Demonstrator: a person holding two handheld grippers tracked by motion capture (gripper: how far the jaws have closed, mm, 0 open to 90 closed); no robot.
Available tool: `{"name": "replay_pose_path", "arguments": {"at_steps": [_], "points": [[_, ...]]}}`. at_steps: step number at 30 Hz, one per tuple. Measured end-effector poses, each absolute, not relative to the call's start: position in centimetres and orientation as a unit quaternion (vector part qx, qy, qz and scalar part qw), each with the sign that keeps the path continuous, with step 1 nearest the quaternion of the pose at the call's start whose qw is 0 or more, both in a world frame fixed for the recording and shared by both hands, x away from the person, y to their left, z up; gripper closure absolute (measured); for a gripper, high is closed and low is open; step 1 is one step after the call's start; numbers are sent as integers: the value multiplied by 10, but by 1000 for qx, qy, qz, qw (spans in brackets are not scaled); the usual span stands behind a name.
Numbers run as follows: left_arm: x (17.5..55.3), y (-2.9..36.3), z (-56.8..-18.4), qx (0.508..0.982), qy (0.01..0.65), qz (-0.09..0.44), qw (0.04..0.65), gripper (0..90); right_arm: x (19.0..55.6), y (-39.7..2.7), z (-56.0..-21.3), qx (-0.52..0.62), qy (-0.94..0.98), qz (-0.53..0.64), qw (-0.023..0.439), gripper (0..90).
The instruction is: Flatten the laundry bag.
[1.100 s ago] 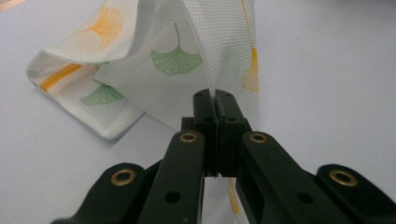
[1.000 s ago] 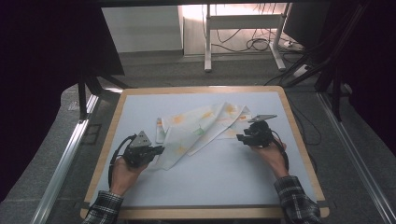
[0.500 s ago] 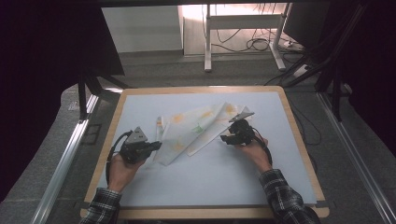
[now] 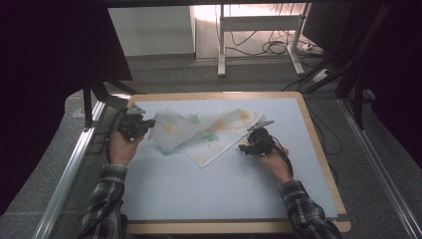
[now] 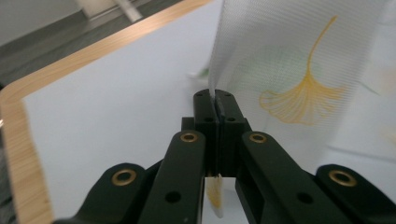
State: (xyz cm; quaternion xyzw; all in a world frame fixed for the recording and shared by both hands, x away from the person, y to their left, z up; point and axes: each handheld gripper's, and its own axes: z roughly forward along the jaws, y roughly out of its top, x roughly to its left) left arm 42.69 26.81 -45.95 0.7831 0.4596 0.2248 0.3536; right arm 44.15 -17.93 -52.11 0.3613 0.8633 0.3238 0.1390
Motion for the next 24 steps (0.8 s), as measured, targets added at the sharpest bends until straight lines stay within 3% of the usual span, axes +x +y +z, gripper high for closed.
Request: {"name": "replay_pose_path", "arguments": {"at_steps": [8,11,14,19,24], "points": [[474,297,-465,735,547,231,327,874,441,-180,-521,361,863,327,133,434],[478,302,-464,721,562,245,323,607,441,-181,-521,358,864,330,130,423],[468,312,-462,707,565,248,346,422,441,-181,-521,359,864,329,124,406],[442,318,-471,712,533,225,399,286,441,-183,-518,362,866,324,119,389],[410,300,-490,742,477,204,424,274,439,-182,-510,363,861,334,120,415]]}}
